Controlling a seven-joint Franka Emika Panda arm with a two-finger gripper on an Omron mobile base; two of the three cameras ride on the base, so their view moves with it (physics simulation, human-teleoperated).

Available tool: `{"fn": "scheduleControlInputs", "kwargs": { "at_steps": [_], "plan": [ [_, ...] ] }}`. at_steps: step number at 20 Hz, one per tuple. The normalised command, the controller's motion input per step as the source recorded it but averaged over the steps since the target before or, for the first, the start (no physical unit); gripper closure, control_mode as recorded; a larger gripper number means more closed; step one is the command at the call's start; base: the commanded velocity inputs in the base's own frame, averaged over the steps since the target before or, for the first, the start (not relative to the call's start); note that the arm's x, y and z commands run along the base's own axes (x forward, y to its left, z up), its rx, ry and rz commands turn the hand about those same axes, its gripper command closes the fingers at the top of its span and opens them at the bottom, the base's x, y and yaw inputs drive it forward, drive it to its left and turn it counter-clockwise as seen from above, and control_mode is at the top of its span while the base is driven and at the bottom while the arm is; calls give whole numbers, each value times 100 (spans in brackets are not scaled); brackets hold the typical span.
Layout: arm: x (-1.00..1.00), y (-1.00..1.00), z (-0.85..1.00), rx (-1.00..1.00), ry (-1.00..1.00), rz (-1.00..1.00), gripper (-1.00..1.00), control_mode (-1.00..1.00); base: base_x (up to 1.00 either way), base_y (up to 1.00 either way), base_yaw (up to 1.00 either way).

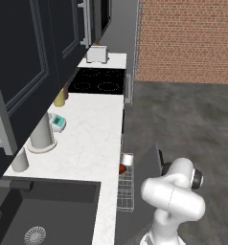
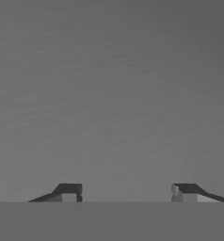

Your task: Pick up the cup and bowl from the counter, place them in the dishwasher, and close the dishwasher door.

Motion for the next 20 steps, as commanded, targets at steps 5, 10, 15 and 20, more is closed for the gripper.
{"fn": "scheduleControlInputs", "kwargs": {
  "at_steps": [5, 10, 15, 20],
  "plan": [
    [35, 89, 21, 32, 0, 5, -100, -100, 0, 0, 0],
    [37, 100, 12, 25, 0, 5, -100, -100, 0, 0, 0],
    [47, 100, 0, 21, 0, 4, -100, -100, 0, 0, 0],
    [57, 99, 0, 18, 0, 3, -100, -100, 0, 0, 0]
  ]
}}
